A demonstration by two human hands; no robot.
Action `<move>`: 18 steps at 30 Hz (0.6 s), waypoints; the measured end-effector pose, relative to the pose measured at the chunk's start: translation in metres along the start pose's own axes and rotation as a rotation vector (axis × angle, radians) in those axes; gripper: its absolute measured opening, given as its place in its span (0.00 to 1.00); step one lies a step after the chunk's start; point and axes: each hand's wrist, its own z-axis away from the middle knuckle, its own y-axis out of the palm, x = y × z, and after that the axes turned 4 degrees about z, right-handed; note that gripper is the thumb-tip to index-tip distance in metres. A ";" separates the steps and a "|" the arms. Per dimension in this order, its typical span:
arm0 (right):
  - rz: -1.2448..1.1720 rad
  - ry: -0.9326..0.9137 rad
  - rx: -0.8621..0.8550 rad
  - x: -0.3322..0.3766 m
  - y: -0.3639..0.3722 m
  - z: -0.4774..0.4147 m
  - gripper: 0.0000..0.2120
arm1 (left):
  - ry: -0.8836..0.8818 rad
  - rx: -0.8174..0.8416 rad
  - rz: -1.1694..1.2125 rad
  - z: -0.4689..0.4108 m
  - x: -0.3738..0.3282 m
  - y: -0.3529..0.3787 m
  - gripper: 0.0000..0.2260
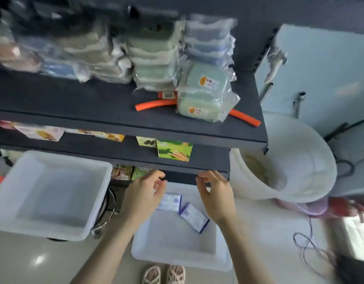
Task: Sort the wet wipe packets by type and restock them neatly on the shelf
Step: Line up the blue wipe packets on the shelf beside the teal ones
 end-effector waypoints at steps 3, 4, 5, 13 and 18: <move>0.030 0.151 0.145 -0.048 0.060 0.021 0.08 | -0.152 0.096 0.014 0.015 0.053 0.059 0.08; 0.012 0.202 0.185 -0.064 0.081 0.028 0.08 | -0.194 0.128 0.020 0.021 0.072 0.080 0.07; 0.000 0.250 0.213 -0.080 0.101 0.035 0.08 | -0.234 0.155 0.041 0.026 0.091 0.102 0.06; 0.035 0.485 0.310 -0.213 0.265 0.074 0.11 | -0.361 0.261 0.011 0.043 0.235 0.264 0.16; 0.103 0.521 0.340 -0.266 0.324 0.069 0.24 | -0.245 0.250 -0.185 0.020 0.296 0.331 0.24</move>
